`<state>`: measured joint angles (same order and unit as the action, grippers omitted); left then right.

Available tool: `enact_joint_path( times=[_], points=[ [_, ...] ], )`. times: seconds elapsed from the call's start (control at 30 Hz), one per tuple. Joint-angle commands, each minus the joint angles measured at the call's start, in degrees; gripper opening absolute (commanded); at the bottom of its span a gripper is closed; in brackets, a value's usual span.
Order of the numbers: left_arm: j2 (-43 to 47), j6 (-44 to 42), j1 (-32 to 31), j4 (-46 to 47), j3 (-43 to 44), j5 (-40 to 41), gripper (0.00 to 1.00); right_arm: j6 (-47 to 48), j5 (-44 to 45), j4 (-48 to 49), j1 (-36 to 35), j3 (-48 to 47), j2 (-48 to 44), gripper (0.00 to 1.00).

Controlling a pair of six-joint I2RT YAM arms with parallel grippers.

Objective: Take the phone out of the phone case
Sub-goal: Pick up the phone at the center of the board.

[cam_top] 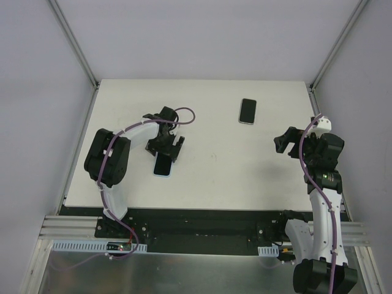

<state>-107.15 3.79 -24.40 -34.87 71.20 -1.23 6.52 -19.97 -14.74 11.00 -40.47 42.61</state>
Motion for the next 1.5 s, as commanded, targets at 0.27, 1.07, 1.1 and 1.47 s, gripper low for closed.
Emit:
enact_joint_path(
  times=[0.27, 1.07, 1.1, 1.47],
  points=[
    [-1.31, 2.8, -0.47, -0.37, -4.4, -2.19, 0.85, 0.68, 0.54, 2.44, 0.6, -0.05, -0.16, 0.99],
    [5.64, -10.64, -1.08, 1.82, -3.08, -7.73, 0.0, -3.62, -2.26, 3.67, 0.51, 0.04, 1.42, 0.99],
    [6.16, -11.08, -1.17, 1.83, -3.0, -7.99, 0.0, -4.32, -2.97, 3.76, 0.51, -0.22, 2.12, 0.99],
    [12.23, -14.86, -5.12, 3.58, -1.94, -12.91, 0.0, -9.17, -7.46, 4.64, -7.56, -1.63, 9.76, 0.99]
  ],
)
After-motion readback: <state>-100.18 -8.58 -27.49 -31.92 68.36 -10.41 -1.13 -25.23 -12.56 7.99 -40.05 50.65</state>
